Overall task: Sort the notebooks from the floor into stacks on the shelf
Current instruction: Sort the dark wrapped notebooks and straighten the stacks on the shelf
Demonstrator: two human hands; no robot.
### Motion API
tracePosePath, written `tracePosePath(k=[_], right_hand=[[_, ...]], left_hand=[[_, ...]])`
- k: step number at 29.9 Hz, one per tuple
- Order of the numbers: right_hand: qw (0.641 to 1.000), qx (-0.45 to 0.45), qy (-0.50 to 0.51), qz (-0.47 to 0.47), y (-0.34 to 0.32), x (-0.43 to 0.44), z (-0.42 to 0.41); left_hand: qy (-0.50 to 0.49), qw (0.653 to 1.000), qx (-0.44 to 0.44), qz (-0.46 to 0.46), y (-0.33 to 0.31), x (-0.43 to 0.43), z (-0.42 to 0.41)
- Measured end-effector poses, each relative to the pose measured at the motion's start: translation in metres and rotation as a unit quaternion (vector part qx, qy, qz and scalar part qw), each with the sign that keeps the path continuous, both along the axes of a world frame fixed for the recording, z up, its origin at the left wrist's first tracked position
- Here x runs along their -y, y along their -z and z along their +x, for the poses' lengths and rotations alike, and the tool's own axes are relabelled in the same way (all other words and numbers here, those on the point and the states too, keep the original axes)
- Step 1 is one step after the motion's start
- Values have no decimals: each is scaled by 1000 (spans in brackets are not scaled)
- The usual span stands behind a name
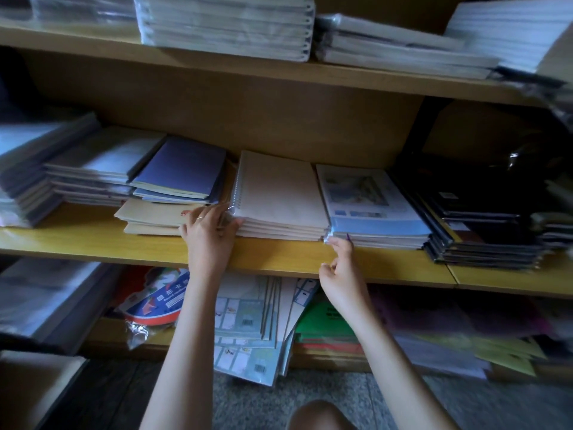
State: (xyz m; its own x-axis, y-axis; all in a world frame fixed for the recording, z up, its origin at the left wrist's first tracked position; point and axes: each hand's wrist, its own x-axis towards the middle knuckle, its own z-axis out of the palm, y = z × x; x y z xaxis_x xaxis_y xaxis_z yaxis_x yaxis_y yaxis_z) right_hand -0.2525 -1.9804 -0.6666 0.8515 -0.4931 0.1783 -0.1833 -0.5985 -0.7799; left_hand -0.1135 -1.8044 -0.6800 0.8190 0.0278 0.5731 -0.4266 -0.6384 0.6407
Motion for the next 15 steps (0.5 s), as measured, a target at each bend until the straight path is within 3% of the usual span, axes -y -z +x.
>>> tracePosePath(k=[3,6,9,11,15], right_hand=[[998,46,30,-38,-3,-8,1],[1000,0,11,-7,-7,-17,5],[989,31,12,147,-8,-27,11],[956,87,21,279,-11,-32,14],[913,118,30,389,-15,-31,15]], left_hand=[[-8,1000,-22,15,-2,-1,-1],[1,999,-38,36,-4,-1,-5],[5,998,-51,39,-4,-1,-6],[2,998,-55,39,-5,-1,-6],[2,997,-76,26,-7,0,-5]])
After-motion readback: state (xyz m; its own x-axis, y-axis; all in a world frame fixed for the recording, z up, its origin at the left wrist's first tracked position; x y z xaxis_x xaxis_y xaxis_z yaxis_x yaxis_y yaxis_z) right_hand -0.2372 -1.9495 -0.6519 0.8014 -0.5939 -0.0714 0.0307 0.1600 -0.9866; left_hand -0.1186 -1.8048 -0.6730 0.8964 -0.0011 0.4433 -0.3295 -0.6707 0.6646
